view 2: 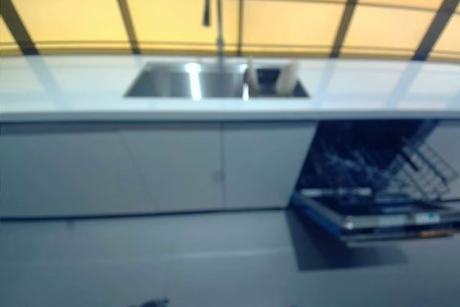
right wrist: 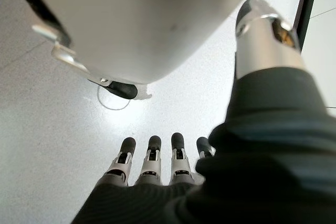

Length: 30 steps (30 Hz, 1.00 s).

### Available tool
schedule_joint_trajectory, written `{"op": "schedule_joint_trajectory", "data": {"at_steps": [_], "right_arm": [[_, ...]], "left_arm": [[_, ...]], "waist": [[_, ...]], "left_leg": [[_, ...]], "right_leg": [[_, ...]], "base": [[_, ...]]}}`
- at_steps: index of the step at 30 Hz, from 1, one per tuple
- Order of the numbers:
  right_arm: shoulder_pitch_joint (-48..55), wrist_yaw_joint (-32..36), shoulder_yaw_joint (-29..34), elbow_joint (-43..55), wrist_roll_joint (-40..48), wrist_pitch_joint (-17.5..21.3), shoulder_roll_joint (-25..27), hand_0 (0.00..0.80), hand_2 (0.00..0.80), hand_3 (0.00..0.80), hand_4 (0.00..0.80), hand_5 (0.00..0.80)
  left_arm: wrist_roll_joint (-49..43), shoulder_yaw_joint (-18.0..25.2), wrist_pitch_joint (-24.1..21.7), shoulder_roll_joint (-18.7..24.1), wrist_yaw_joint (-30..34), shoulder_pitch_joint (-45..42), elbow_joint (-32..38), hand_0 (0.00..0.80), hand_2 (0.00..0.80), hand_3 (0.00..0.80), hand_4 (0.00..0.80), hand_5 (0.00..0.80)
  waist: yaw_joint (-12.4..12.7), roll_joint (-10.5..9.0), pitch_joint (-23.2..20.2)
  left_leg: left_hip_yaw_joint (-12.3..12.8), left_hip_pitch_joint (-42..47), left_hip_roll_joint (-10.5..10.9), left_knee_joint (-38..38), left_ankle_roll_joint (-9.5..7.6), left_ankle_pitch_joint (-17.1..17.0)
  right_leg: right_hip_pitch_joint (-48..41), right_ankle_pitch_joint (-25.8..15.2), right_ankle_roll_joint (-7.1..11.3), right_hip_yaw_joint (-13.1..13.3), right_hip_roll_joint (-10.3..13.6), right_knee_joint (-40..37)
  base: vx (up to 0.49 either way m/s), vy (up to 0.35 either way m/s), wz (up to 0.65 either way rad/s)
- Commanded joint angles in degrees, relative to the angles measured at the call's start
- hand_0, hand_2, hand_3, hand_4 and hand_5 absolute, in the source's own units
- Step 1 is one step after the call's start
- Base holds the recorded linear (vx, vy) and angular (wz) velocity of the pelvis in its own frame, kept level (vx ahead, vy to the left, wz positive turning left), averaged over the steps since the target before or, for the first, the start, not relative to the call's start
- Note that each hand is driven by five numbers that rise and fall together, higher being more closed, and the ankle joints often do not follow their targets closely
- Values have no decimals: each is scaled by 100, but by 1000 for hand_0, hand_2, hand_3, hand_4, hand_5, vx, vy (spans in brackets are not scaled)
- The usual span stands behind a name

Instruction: Take plates into dishwasher

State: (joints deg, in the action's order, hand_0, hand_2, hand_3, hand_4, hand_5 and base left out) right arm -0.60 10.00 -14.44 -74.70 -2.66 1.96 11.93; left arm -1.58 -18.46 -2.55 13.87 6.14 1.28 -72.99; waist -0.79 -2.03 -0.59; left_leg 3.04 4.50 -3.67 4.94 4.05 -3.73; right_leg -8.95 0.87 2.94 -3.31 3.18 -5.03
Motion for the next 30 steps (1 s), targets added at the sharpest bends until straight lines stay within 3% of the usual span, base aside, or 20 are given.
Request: {"op": "schedule_joint_trajectory", "data": {"at_steps": [1, 8, 10, 12, 13, 15, 16, 17, 22, 25, 30], "right_arm": [[-322, 20, -176, -234, -12, 1, 26, 0, 0, 0, 0, 0], [-328, 279, -202, -219, 29, 178, 44, 0, 0, 0, 0, 0], [-338, 1188, -263, 63, 613, 425, 82, 0, 0, 0, 0, 0], [-371, 2233, -378, 1011, 1455, 52, 178, 0, 0, 0, 0, 0], [-355, 2747, -434, 1835, 2025, -337, 232, 0, 0, 0, 0, 0], [-223, 3195, -486, 3440, 2843, -835, 305, 0, 0, 0, 0, 0], [-189, 3335, -505, 3640, 3062, -734, 328, 0, 0, 0, 0, 0], [-109, 3380, -581, 4689, 3794, -803, 375, 0, 0, 0, 0, 0], [-319, 3185, -469, 7433, 5667, -437, 368, 0, 0, 0, 0, 0], [-914, 2744, -126, 8202, 6081, -248, 240, 0, 0, 0, 0, 0], [-2044, 1816, 476, 8685, 6472, 125, 341, 0, 0, 0, 0, 0]], "left_arm": [[-89, 6, -65, -232, -11, 388, -393, 0, 0, 0, 0, 0], [-79, 43, -141, -212, -59, 376, -386, 0, 0, 0, 0, 0], [-211, 53, -99, -184, -33, 360, -352, 0, 0, 0, 0, 0], [-294, 33, -92, -97, -21, 288, -265, 0, 0, 0, 0, 0], [-327, 19, -92, -31, -14, 228, -194, 0, 0, 0, 0, 0], [-371, 19, -122, 51, -25, 94, -79, 0, 0, 0, 0, 0], [-376, 20, -128, 64, -28, 69, -58, 0, 0, 0, 0, 0], [-325, -22, -141, 103, -23, 31, -19, 0, 0, 0, 0, 0], [-49, -252, -176, 72, -50, 53, -67, 0, 0, 0, 0, 0], [36, -347, -150, 24, -51, 117, -134, 0, 0, 0, 0, 0], [66, -397, -214, -5, -75, 135, -253, 0, 0, 0, 0, 0]], "waist": [[-27, -6, 139], [5, -11, 159], [36, -28, 157], [60, -73, 169], [63, -102, 168], [26, -140, 167], [16, -145, 166], [-25, -153, 168], [-111, -116, 186], [-100, -104, 189], [-25, -105, 205]], "left_leg": [[-16, 153, 496, 6, -558, 368], [-39, 191, 505, 6, -562, 386], [-81, 201, 515, 6, -555, 375], [-100, 193, 513, 6, -547, 347], [-94, 172, 507, 6, -542, 330], [-74, 137, 501, 6, -539, 314], [-71, 132, 501, 6, -539, 311], [-56, 108, 505, 6, -533, 305], [29, 60, 520, 6, -536, 330], [56, 47, 521, 6, -565, 359], [75, 58, 541, 6, -628, 406]], "right_leg": [[314, -303, -44, -207, -118, 146], [256, -313, -41, -241, -105, 115], [233, -321, -34, -273, -98, 111], [241, -326, -42, -283, -100, 130], [262, -329, -52, -284, -104, 135], [301, -335, -62, -267, -114, 132], [308, -336, -63, -264, -115, 131], [333, -344, -57, -252, -117, 121], [432, -345, 14, -188, -96, 122], [490, -326, 22, -183, -68, 172], [521, -282, 19, -193, -5, 281]], "base": [[0, 0, 0], [0, 0, 0], [0, 0, 0], [1, -39, 1], [-15, -45, -1], [-14, -19, -1], [-38, -7, -1], [0, 0, 0], [-28, 49, 1], [-8, 64, -2], [9, 83, -5]]}}
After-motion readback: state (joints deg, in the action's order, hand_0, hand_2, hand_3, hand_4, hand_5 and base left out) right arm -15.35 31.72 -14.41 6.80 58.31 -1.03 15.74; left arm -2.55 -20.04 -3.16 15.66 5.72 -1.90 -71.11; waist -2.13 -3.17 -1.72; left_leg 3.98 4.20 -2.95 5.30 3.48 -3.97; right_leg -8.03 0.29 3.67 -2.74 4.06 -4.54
